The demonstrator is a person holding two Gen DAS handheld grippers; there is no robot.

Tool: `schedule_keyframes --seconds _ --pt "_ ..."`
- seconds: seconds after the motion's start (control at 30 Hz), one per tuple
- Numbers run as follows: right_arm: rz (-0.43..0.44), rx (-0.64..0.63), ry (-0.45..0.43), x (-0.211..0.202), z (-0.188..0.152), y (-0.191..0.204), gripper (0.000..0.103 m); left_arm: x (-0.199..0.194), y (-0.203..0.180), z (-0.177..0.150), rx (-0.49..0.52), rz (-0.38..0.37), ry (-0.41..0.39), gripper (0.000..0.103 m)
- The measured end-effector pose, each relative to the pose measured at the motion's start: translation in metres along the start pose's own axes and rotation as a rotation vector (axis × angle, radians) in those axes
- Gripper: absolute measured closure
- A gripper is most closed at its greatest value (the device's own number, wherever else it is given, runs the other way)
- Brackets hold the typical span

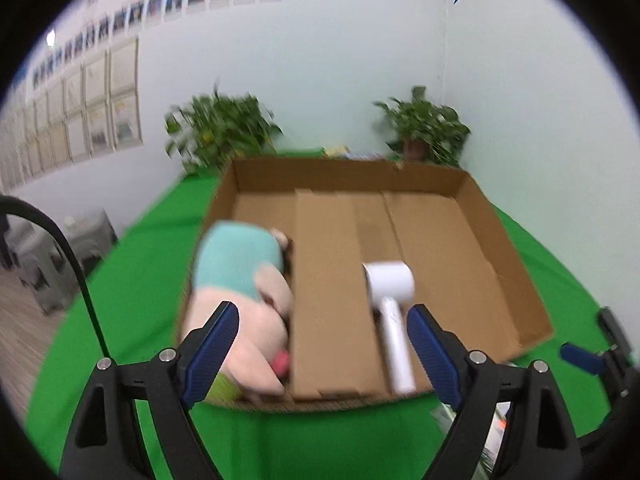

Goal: Organize objects
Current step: 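Move the left tool to the green-and-white medicine box and grasp it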

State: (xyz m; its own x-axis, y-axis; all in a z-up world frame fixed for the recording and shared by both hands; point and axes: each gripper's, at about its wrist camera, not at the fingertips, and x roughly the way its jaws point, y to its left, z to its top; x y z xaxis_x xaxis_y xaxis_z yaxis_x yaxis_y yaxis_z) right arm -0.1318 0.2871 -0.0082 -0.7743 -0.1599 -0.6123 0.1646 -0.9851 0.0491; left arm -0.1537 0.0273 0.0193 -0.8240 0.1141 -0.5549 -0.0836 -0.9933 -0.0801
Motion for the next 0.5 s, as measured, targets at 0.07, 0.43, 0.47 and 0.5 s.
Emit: schedule_keyframes --seconds 0.07,0.43,0.47,0.5 --pt "0.004 0.003 0.024 -0.009 -0.018 -0.004 0.000 0.004 -0.001 -0.008 -0.009 -0.032 0.040 0.017" --pt "0.068 -0.018 0.123 -0.015 -0.079 0.001 0.000 -0.003 -0.037 -0.051 0.051 -0.125 0.141 0.017" --pt "0.066 -0.034 0.141 -0.018 -0.088 0.002 0.000 -0.002 -0.040 -0.057 0.044 -0.147 0.159 0.017" --pt "0.065 -0.040 0.154 -0.016 -0.093 0.002 0.001 -0.001 -0.042 -0.062 0.037 -0.167 0.178 0.017"
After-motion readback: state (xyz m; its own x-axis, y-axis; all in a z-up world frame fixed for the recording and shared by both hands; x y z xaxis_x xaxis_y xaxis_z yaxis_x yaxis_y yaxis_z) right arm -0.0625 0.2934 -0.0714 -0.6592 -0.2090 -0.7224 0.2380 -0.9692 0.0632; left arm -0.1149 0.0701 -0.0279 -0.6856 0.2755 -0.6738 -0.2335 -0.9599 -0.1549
